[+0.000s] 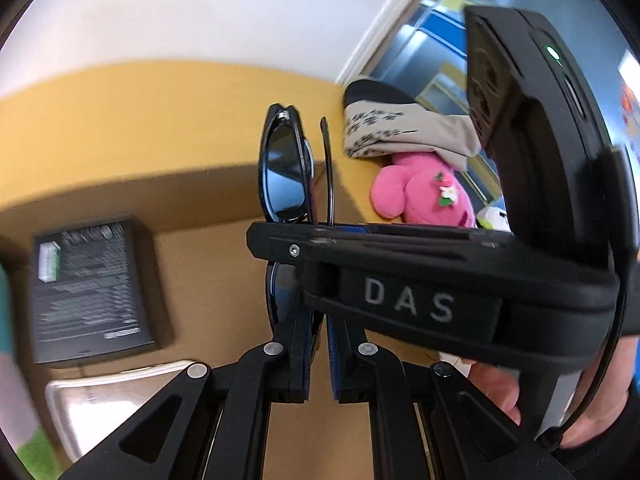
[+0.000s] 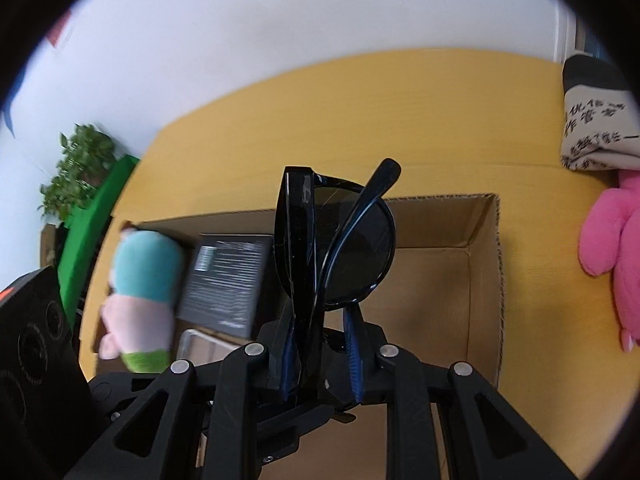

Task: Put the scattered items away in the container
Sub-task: 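Lift the sunglasses with the left gripper and carry them over the box, then release the sunglasses into the box and withdraw both grippers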

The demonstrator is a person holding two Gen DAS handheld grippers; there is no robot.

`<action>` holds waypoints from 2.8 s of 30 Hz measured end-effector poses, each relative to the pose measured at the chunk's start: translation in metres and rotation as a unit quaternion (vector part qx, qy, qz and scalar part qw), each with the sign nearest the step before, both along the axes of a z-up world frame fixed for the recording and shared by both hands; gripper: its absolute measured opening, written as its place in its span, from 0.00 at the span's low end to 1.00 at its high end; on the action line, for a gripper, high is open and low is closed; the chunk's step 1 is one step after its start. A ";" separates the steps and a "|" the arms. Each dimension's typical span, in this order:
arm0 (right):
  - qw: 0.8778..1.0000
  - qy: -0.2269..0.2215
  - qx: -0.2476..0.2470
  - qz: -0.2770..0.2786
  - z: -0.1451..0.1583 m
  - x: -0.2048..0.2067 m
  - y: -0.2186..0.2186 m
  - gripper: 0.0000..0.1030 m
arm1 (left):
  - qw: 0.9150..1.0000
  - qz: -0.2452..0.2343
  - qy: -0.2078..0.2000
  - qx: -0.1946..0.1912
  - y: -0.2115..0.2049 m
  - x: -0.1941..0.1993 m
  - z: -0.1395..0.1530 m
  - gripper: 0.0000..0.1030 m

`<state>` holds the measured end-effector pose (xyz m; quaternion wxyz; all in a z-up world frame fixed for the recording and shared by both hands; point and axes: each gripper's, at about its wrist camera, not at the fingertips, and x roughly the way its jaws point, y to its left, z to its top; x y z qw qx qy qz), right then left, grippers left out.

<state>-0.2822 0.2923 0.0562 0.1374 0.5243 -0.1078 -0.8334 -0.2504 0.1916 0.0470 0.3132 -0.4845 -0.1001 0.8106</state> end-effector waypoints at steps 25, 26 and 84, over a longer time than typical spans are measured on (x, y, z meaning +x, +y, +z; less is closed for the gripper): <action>0.999 -0.019 0.046 -0.004 -0.035 0.013 0.003 0.42 | 0.997 0.047 -0.026 -0.050 -0.007 0.006 -0.032 0.45; 0.999 -0.010 0.044 -0.006 -0.029 0.021 0.005 0.44 | 0.997 0.050 -0.012 -0.050 -0.010 0.010 -0.026 0.55; 0.968 0.226 0.108 -0.036 0.066 0.383 -0.046 0.75 | 0.922 0.224 0.268 -0.169 -0.144 0.355 0.083 1.00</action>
